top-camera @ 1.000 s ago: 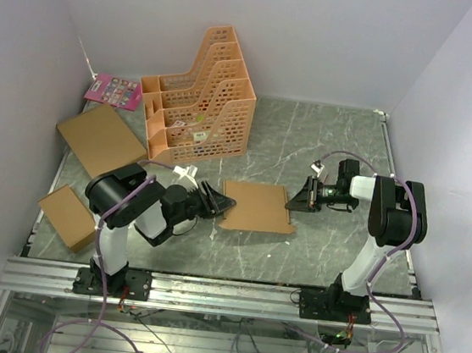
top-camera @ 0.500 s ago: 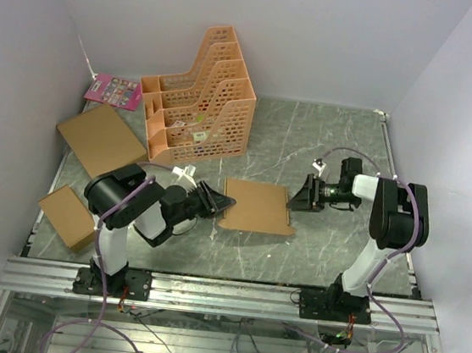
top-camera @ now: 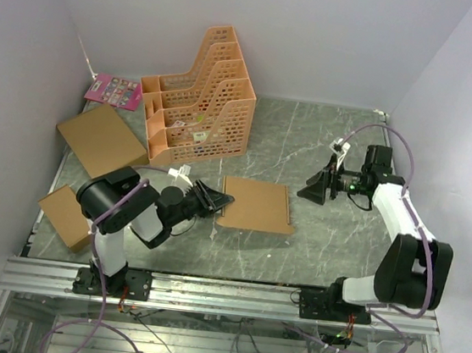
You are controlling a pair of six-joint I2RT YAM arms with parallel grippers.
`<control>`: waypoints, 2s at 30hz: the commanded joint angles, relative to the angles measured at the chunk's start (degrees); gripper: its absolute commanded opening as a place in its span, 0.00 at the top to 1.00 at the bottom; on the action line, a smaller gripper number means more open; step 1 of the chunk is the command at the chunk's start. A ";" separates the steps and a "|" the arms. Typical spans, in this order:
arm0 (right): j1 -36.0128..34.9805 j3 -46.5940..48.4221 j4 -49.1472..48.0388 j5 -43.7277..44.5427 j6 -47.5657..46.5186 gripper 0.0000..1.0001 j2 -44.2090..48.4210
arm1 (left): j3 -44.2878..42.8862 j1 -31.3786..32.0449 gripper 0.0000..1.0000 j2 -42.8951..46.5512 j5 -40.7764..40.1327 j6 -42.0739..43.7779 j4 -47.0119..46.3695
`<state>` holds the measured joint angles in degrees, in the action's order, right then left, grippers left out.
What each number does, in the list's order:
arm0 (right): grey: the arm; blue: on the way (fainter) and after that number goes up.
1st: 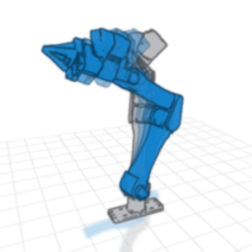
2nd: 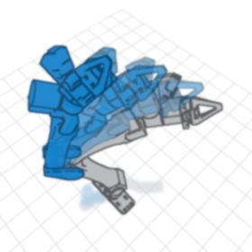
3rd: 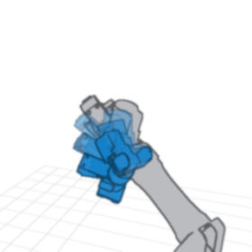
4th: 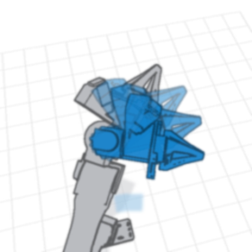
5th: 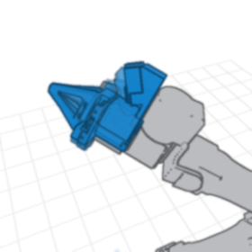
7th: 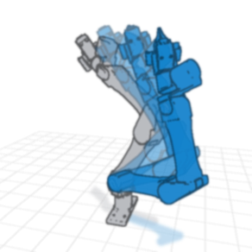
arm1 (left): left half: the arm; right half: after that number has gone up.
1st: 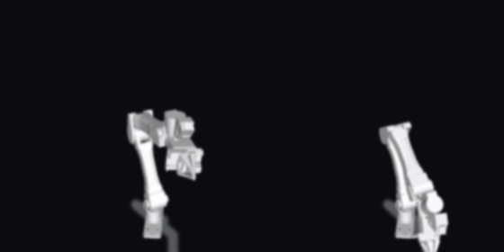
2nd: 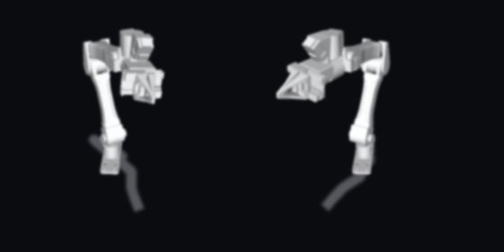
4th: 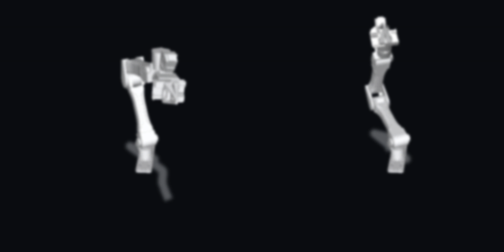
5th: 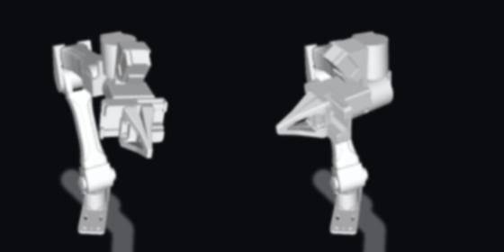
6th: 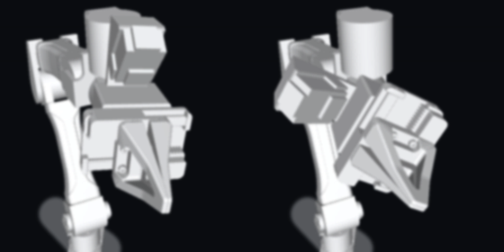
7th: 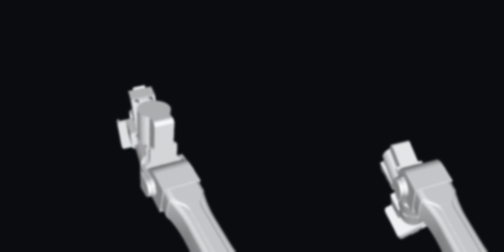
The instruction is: Fold the paper box
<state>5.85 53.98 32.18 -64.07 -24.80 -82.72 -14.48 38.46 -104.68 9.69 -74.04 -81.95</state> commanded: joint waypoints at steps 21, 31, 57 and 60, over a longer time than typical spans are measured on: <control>-46.46 -2.64 -4.08 43.15 -28.88 0.04 18.62 | -13.05 3.99 0.74 19.54 -10.54 -15.52 48.51; -51.20 -9.98 -13.84 49.66 -26.63 0.04 19.26 | -16.96 3.98 0.74 22.62 -11.04 -19.82 59.11; -57.55 -23.95 -37.86 65.80 -28.73 0.54 17.02 | -13.26 3.98 0.73 24.98 -11.48 -28.01 55.53; -57.83 -24.17 -38.07 66.06 -28.73 0.63 17.19 | -12.99 3.99 0.73 25.48 -11.75 -28.33 55.73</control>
<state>-51.40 30.41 -3.07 0.56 -53.01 -65.63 -28.08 42.17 -80.77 -1.13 -101.14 -24.45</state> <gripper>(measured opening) 0.410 0.448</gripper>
